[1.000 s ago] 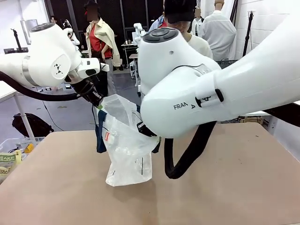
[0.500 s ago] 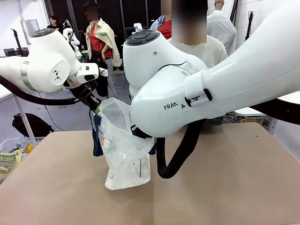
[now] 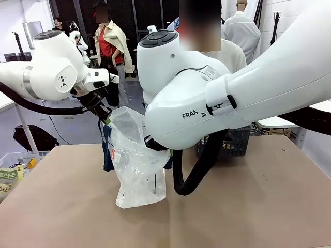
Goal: Transfer purchased items from the store into the shopping bag.
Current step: Move the Reusable shopping bag to the right side of the table.
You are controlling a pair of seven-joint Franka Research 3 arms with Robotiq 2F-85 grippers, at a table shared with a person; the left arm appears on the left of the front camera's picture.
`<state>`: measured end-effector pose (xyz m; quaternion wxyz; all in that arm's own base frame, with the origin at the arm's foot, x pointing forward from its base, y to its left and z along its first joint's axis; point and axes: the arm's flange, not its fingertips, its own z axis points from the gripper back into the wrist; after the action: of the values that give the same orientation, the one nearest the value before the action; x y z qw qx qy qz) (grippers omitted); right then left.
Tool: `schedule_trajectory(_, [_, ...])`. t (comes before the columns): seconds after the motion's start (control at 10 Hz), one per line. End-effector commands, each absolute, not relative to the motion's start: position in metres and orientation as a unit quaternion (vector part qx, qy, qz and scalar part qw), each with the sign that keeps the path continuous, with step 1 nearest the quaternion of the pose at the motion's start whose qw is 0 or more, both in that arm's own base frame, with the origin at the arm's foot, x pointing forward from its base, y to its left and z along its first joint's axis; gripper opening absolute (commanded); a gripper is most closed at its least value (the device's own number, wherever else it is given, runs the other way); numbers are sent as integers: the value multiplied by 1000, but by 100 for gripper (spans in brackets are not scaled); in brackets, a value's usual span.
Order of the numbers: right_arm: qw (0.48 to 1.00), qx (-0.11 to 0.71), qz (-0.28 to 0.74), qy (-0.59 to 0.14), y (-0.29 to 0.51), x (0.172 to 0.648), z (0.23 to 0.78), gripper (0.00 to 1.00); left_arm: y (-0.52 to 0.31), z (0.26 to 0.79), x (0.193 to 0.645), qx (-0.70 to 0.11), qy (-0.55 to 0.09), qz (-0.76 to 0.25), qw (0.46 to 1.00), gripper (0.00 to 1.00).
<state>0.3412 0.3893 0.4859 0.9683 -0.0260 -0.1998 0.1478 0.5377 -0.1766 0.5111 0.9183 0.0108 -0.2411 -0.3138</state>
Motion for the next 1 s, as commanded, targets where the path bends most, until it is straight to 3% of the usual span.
schedule_trajectory(0.0, [968,-24,147,-201,387,339,484,0,-173,515,538,12,-239,-311,920,0])
schedule_trajectory(0.9, [968,-24,147,-201,387,339,484,0,-173,515,538,12,-239,-311,920,0])
